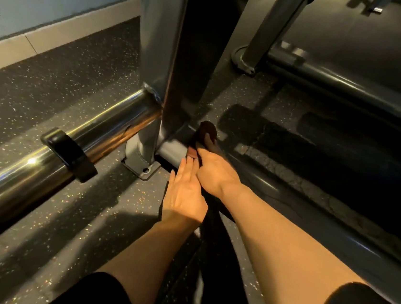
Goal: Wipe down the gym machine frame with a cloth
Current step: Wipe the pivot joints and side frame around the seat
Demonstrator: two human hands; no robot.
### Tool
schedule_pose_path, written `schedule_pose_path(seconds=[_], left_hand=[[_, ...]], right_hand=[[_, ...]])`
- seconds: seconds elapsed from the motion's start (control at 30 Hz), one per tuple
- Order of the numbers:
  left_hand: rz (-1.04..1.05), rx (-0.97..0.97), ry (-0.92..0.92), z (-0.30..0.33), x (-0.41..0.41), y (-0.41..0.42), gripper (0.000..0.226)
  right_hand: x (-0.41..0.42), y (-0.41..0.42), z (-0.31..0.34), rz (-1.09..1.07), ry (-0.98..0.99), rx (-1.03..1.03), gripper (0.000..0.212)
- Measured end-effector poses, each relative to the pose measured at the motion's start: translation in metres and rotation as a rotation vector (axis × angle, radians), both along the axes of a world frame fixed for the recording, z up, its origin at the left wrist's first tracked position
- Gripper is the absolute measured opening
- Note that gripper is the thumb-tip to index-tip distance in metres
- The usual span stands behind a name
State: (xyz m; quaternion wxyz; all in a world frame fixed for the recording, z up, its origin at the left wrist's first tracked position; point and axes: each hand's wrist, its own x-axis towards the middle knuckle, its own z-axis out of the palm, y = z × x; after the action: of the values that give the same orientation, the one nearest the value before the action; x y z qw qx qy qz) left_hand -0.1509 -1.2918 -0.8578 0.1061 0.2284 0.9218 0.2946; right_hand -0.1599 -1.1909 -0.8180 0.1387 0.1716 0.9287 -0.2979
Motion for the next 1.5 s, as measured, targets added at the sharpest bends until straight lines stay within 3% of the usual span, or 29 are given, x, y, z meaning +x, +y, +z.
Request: schedule_pose_path(seconds=[0.17,0.27,0.4,0.63,0.77,0.97,1.17,1.37,1.5], left_hand=[[-0.324,0.011,0.092,-0.001,0.015,0.013,0.052],[-0.287,0.051,0.074,-0.005,0.015,0.016,0.054],[-0.246,-0.056,0.015,-0.013,0.012,0.021,0.062],[-0.210,-0.356,0.188,-0.003,0.020,0.036,0.054],[-0.229,-0.417,0.210,0.006,0.038,0.041,0.052],[-0.554,-0.343,0.220,0.012,0.084,0.065,0.065],[-0.570,-0.403,0.168,0.013,0.102,0.071,0.070],[-0.562,-0.435,0.169,0.013,0.092,0.066,0.074],[-0.569,-0.472,0.133,0.024,0.090,0.066,0.050]], right_hand=[[0.080,0.043,-0.002,-0.025,0.027,0.203,0.063],[0.102,0.045,-0.008,-0.018,0.062,0.316,0.063],[0.089,0.031,-0.012,-0.061,0.070,0.332,0.064],[0.083,0.032,-0.011,-0.033,0.069,0.278,0.064],[0.110,0.042,-0.015,-0.092,0.133,0.222,0.067],[0.229,0.088,-0.029,-0.579,0.232,0.419,0.052],[0.234,0.095,-0.028,-1.099,0.227,0.390,0.045],[0.152,0.068,-0.023,-0.783,0.227,0.240,0.046],[0.106,0.066,-0.016,-0.452,0.148,0.089,0.046]])
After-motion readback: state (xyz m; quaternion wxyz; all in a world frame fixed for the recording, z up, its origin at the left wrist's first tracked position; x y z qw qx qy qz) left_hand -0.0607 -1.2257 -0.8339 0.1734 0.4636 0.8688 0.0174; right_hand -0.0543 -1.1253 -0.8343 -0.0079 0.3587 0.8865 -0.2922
